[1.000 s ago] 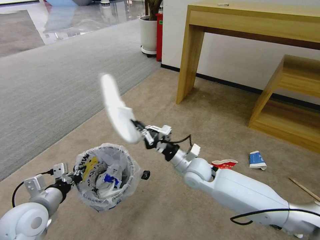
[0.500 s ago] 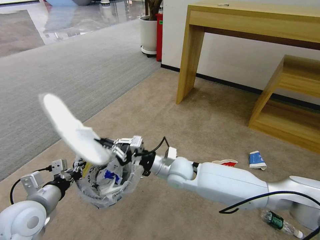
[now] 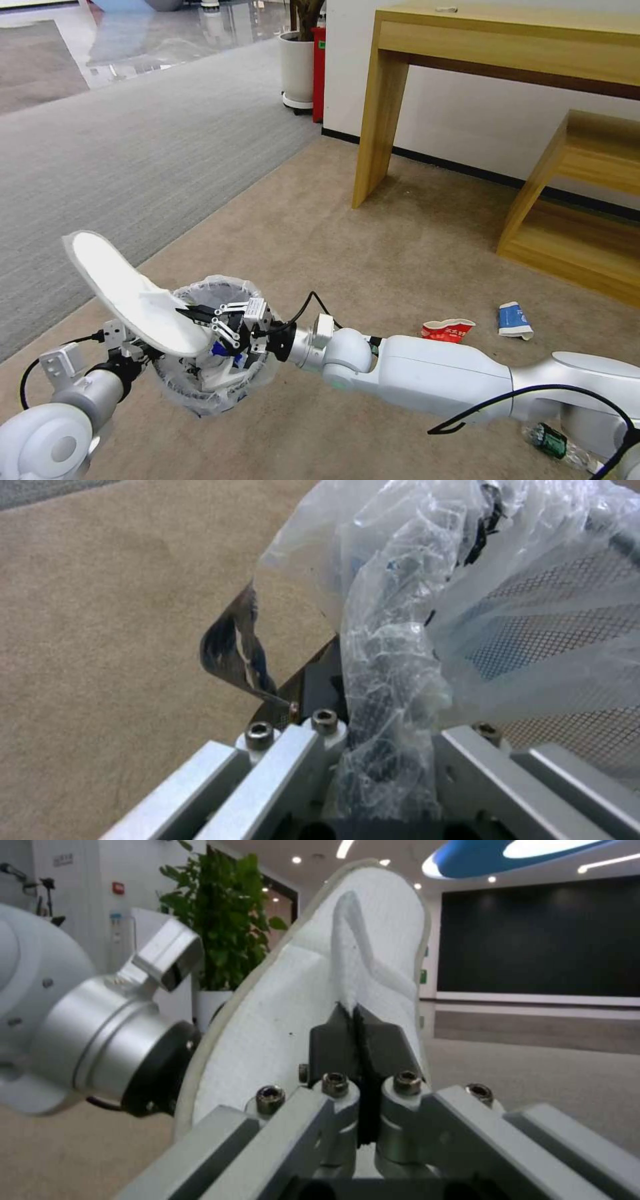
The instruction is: Pick up the trash bin and place the garbage on the floor into it.
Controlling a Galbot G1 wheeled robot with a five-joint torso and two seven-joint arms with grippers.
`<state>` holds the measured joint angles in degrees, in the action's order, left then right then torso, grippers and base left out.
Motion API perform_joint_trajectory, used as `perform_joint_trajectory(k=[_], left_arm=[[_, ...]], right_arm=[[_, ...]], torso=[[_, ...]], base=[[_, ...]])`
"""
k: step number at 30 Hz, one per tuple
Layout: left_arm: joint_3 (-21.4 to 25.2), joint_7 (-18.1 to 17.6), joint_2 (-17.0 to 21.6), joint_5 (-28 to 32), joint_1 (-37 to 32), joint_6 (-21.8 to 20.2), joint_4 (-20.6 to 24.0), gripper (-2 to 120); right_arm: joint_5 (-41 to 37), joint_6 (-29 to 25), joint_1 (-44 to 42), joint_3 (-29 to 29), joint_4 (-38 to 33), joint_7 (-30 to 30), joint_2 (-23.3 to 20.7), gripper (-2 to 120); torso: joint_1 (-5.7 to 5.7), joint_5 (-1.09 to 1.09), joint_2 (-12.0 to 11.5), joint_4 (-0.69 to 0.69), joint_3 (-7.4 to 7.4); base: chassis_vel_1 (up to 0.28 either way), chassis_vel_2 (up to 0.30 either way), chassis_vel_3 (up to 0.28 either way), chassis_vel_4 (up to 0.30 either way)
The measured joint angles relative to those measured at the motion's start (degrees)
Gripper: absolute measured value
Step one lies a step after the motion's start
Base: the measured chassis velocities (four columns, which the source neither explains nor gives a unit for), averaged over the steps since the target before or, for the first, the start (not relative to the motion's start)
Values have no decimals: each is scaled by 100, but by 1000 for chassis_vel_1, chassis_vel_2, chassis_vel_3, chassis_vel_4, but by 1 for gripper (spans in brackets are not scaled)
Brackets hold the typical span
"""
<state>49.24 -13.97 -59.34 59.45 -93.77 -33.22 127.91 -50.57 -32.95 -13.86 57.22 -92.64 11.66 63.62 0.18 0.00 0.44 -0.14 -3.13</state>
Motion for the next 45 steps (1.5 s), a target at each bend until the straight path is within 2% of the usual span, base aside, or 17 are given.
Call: perform_joint_trajectory(k=[25,45], left_arm=[[91,-6,-56,37,-92,0,161,1],[108,-29,-99,65,-110,1,192,1]], right_arm=[[323,-213,-182,-138,394,124,-155,0],[540,-228,-223,-173,386,70,-238,0]], torso=[[0,0,0,0,0],[0,0,0,0,0]], base=[[0,0,0,0],[0,0,0,0]])
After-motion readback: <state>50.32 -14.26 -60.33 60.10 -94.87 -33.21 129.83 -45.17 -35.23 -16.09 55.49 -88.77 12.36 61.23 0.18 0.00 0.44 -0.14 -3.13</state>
